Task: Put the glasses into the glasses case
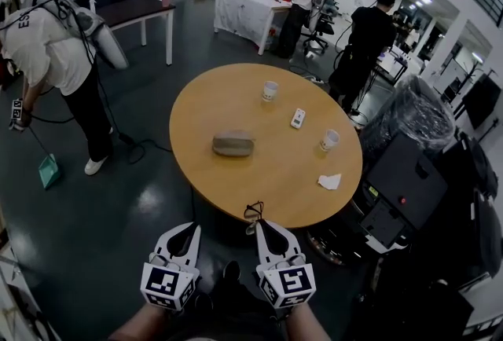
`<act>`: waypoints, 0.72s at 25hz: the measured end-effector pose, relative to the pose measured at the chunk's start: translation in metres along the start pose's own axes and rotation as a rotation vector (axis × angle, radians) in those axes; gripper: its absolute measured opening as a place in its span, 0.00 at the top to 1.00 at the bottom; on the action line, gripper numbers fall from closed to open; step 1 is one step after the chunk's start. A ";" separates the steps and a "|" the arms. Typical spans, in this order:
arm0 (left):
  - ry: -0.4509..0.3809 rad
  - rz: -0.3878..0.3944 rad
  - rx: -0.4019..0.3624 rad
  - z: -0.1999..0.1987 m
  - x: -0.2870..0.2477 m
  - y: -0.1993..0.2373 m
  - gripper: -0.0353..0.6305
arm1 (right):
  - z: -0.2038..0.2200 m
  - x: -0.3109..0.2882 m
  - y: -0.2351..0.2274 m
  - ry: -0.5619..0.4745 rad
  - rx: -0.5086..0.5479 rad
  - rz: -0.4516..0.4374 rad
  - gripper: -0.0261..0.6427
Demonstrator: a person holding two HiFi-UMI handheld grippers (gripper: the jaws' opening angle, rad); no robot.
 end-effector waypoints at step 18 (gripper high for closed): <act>0.077 -0.042 -0.009 -0.001 -0.163 0.054 0.94 | 0.009 -0.162 -0.098 0.082 0.039 -0.090 0.98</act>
Point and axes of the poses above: the fingertips, and each gripper's own axes: x backward along the fingers, y to its left, z out of its underside, the point moved 2 cm from there along x, backward along the fingers, and after that the axes turned 4 degrees about -z, right-handed, at the moved point
